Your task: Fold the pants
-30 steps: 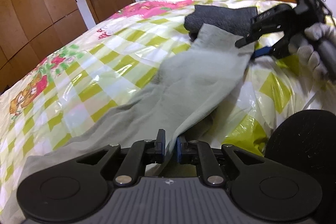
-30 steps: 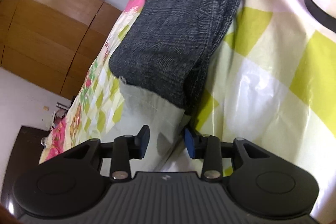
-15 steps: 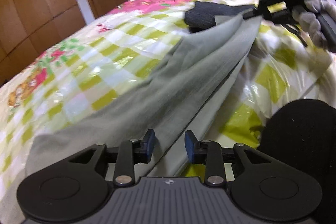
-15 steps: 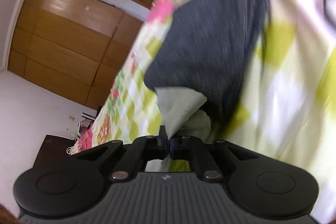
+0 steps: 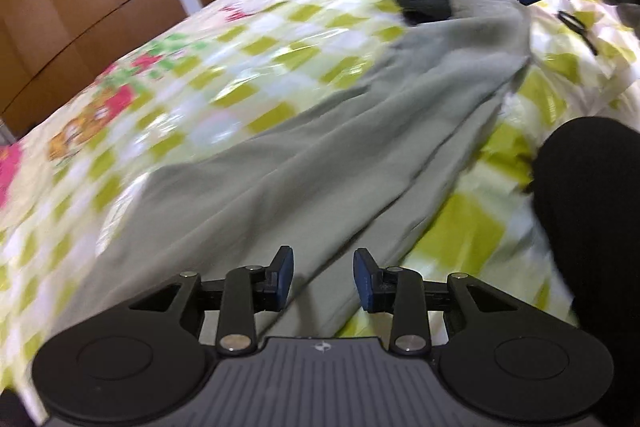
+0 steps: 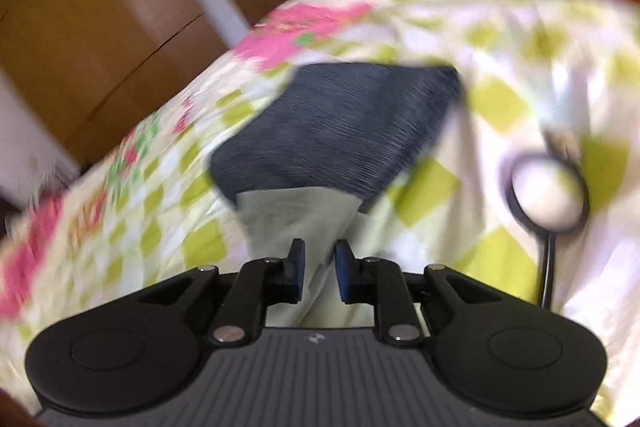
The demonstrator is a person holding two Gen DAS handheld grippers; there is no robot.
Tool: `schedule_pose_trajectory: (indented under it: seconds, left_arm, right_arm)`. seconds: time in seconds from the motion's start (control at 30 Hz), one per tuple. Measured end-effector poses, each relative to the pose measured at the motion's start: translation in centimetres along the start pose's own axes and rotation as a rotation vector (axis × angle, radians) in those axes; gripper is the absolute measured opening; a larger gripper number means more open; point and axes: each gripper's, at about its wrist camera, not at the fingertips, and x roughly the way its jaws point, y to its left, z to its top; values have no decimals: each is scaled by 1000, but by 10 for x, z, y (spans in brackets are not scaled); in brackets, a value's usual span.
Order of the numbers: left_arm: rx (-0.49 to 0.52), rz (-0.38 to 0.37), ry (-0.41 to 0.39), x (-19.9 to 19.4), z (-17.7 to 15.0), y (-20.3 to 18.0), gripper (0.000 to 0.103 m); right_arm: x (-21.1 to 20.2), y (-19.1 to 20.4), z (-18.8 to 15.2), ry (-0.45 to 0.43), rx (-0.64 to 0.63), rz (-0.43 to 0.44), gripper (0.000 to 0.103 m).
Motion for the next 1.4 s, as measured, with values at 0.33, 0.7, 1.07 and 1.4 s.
schedule_pose_trajectory:
  seconds: [0.33, 0.7, 1.07, 1.4]
  left_arm:
    - [-40, 210, 79, -39, -74, 76, 52]
    - [-54, 240, 155, -51, -144, 120, 56]
    - [1, 366, 72, -60, -145, 144, 42]
    - [-46, 436, 182, -50, -177, 160, 39]
  right_arm:
    - [17, 245, -130, 266, -951, 453, 20]
    - [52, 322, -246, 346, -1499, 547, 33]
    - [52, 345, -237, 404, -1383, 506, 1]
    - [12, 369, -258, 452, -1338, 602, 9]
